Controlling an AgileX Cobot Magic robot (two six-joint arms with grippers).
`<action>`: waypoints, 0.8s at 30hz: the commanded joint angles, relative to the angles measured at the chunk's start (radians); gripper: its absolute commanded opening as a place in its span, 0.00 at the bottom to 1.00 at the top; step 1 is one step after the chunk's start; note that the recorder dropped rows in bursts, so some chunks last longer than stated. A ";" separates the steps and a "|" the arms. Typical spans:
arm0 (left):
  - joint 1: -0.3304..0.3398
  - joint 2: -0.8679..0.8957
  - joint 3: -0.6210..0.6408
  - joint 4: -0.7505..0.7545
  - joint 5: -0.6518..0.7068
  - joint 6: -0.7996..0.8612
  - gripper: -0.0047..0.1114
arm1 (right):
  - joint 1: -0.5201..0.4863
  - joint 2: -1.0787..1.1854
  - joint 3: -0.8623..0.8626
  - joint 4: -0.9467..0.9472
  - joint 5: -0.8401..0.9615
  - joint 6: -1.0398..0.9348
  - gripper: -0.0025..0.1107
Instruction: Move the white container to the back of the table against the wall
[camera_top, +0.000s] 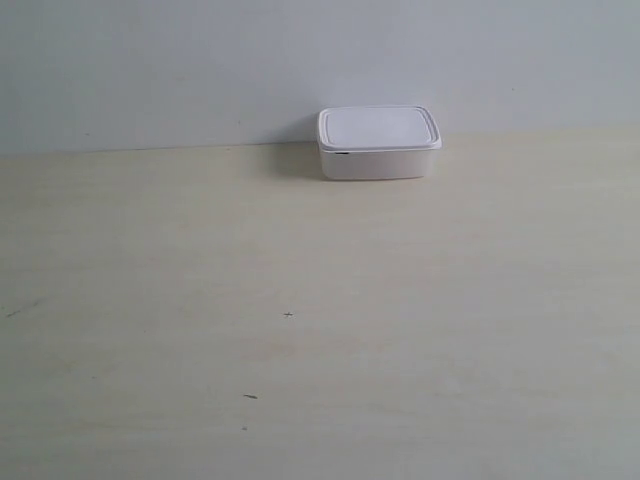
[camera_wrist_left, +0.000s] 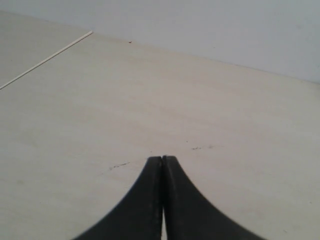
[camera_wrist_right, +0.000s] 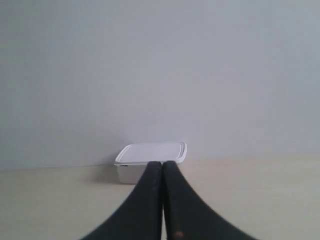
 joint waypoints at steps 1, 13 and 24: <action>0.001 -0.006 0.002 -0.009 0.000 0.003 0.04 | -0.006 -0.006 0.004 0.269 0.012 -0.298 0.02; 0.001 -0.006 0.002 -0.009 0.000 0.003 0.04 | -0.006 -0.006 0.004 1.104 0.189 -1.108 0.02; 0.001 -0.006 0.002 -0.009 0.000 0.003 0.04 | -0.006 -0.006 0.004 1.104 0.381 -1.112 0.02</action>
